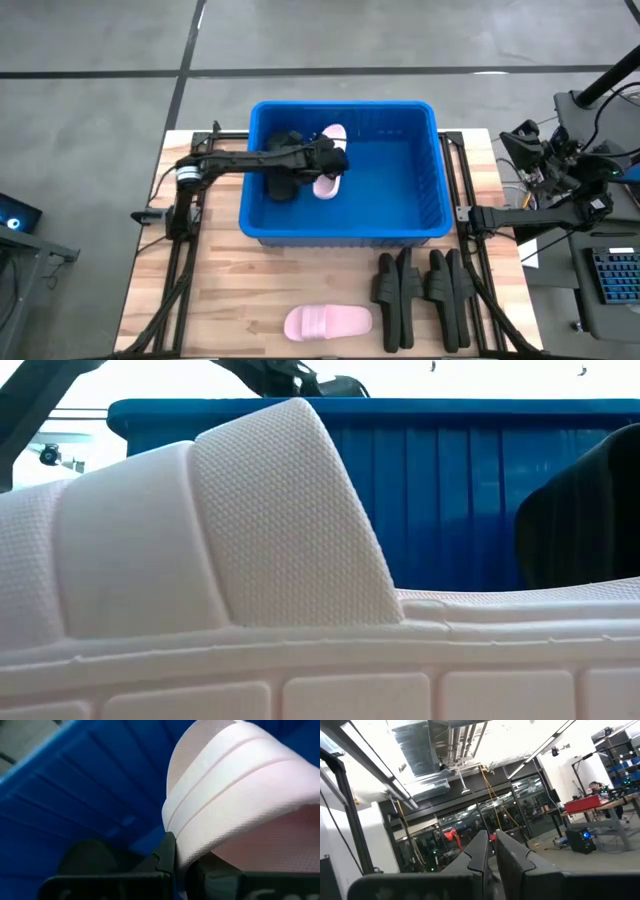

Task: Pick and place slides into bin
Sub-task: Put the pink slide into the blue container

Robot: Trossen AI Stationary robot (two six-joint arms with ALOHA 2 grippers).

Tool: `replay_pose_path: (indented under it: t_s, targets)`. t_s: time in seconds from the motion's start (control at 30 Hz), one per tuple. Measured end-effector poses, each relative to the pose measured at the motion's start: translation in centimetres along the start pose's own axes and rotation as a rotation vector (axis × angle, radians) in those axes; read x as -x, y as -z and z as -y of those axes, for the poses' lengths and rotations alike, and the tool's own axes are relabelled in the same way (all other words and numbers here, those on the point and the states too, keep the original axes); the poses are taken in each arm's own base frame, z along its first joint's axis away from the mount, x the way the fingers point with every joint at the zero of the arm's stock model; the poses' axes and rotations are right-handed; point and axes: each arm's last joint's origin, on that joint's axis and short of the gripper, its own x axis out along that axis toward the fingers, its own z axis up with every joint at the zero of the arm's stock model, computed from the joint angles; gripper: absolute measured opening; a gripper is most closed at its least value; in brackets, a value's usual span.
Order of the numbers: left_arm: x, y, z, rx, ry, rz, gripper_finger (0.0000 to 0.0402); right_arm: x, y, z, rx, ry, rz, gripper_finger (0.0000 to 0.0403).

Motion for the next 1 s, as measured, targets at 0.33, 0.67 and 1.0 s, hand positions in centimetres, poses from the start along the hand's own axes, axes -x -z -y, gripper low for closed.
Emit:
replay_pose_path:
  t_s: [0.33,0.67,1.0]
  targets:
    - [-3.1,2.0,1.0,-0.098,-0.093,-0.079,0.0,0.0,-0.1,0.0,-0.001,0.018,0.01,0.0028]
    - [-5.1,3.1,-0.2,-0.188,-0.17,-0.186,0.0,0.0,-0.1,0.0,-0.001,0.017,0.013,0.0028]
    - [-6.4,3.4,-0.6,-0.237,-0.179,-0.217,0.0015,0.0,-0.1,0.0,-0.001,0.016,0.012,0.0028]
